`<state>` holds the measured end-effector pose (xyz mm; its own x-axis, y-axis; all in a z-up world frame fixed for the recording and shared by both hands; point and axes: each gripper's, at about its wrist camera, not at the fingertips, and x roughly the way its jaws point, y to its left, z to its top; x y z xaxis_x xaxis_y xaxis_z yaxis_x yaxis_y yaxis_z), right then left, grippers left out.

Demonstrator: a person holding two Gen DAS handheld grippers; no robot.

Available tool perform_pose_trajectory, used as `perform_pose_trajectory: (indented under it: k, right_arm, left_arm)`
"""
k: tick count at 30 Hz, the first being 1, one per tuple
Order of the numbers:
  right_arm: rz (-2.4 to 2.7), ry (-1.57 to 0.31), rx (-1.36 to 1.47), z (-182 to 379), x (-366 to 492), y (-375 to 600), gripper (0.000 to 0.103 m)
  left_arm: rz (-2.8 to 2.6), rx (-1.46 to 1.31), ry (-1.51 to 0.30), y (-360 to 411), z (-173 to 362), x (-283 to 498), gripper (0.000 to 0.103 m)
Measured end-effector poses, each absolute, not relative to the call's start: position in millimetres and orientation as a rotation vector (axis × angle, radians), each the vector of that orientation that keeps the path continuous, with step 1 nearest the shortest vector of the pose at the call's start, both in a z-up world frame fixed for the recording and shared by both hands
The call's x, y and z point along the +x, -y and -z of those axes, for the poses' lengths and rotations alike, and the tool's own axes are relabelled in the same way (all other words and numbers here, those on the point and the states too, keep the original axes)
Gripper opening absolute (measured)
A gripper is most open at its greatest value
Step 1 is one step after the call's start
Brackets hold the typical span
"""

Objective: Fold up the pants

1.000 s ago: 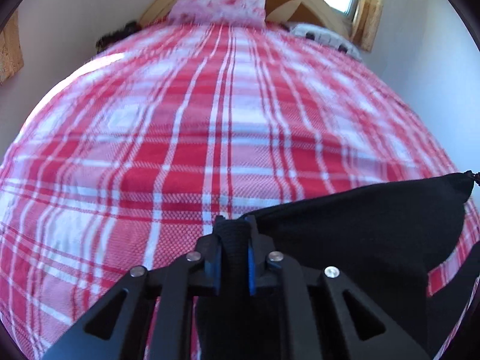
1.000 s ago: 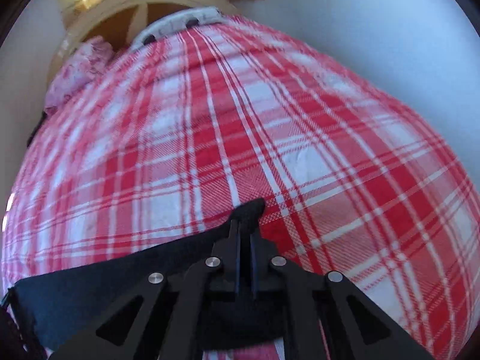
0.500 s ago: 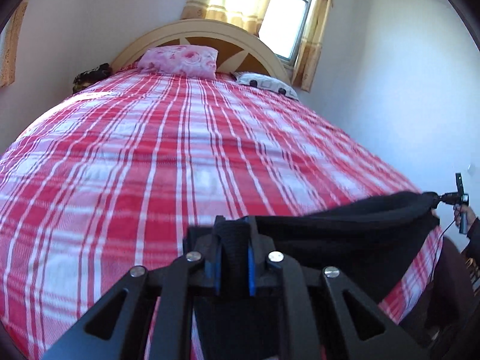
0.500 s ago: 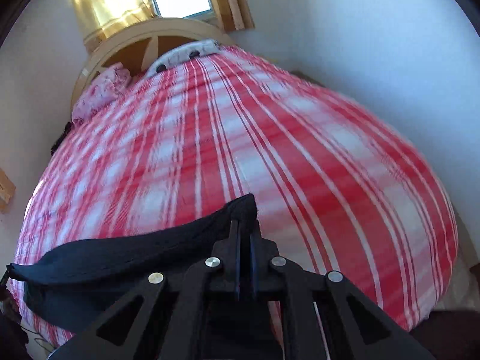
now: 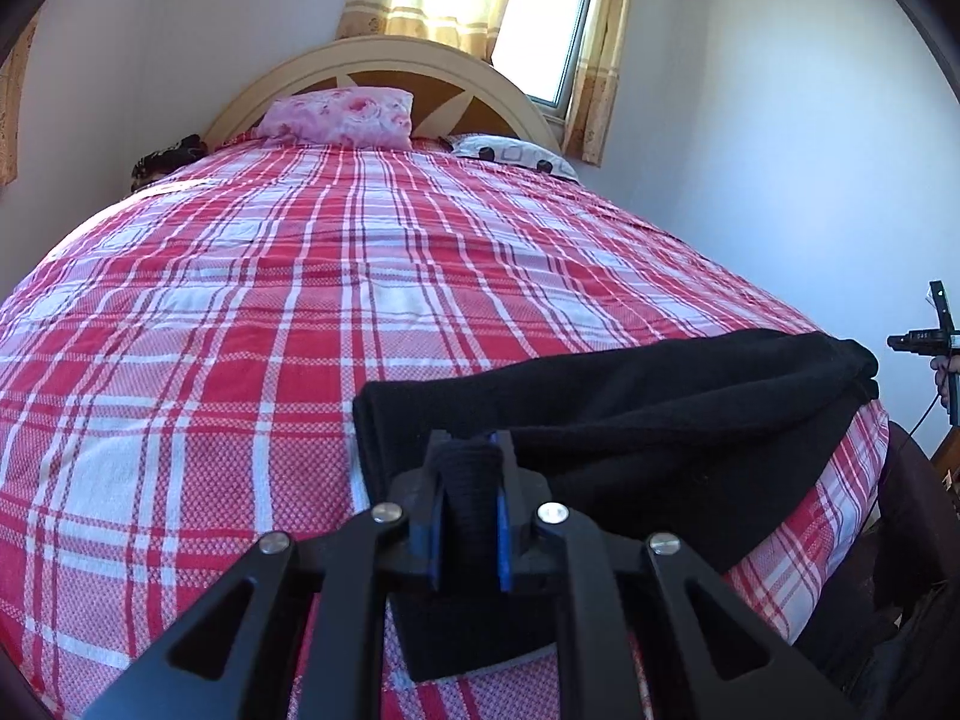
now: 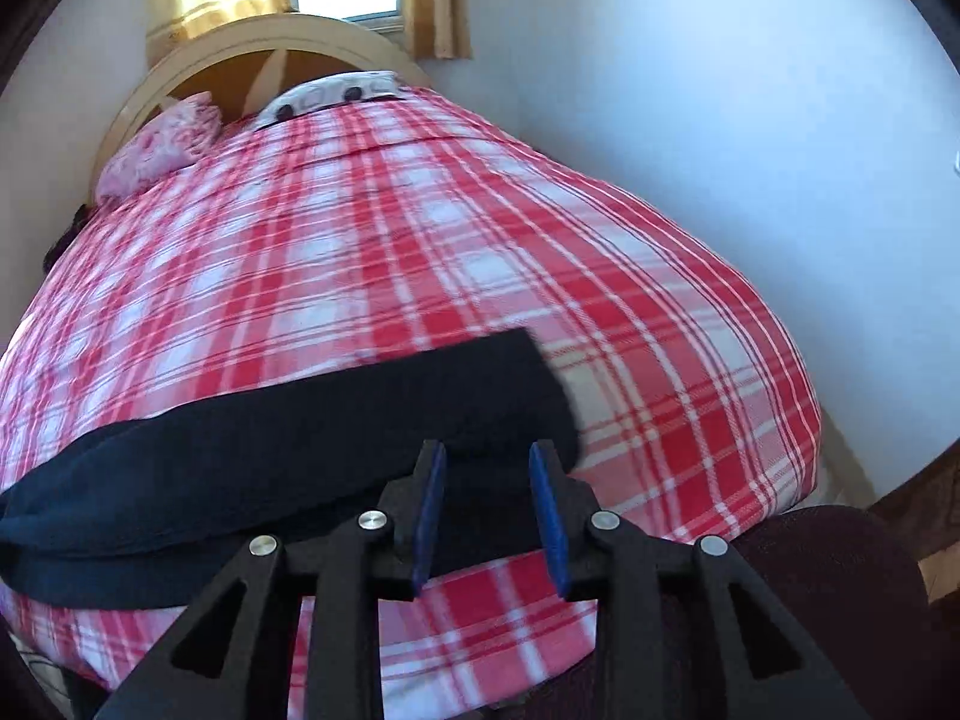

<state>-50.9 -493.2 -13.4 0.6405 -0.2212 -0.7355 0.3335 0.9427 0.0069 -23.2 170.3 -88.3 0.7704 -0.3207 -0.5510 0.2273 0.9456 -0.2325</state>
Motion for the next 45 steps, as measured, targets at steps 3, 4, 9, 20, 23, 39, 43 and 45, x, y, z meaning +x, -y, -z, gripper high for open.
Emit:
perform_pose_trajectory:
  k: [3,4,9,20,23,39,43,45]
  right_arm:
    - [0.113,-0.795,0.253,17,-48,441,0.032]
    - [0.032,-0.804,0.268,22,-45,422,0.032]
    - [-0.340,-0.932,0.460,83,-17,323,0.032]
    - [-0.327,-0.960,0.730,133,5,286,0.031]
    - [-0.319,-0.939,0.732,130,3,287,0.004]
    - [-0.359,-0.955,0.676,124,-46,288,0.001]
    - [-0.346,-0.967,0.676,134,-44,290,0.001]
    - [-0.339,-0.988,0.679,141,-40,289,0.001]
  left_arm:
    - [0.299,-0.148,-0.620,-168,90,-25,0.014]
    - [0.299,-0.151,-0.620,-168,90,-25,0.014]
    - [0.293,-0.154,-0.616,-168,91,-25,0.014]
    - [0.311,-0.184,-0.592,-173,95,-28,0.015]
    - [0.321,-0.174,-0.579,-174,91,-29,0.015]
    - [0.366,-0.074,-0.537,-176,92,-55,0.018]
    - [0.342,0.000,-0.540,-172,96,-58,0.024]
    - [0.320,0.027,-0.542,-171,98,-57,0.029]
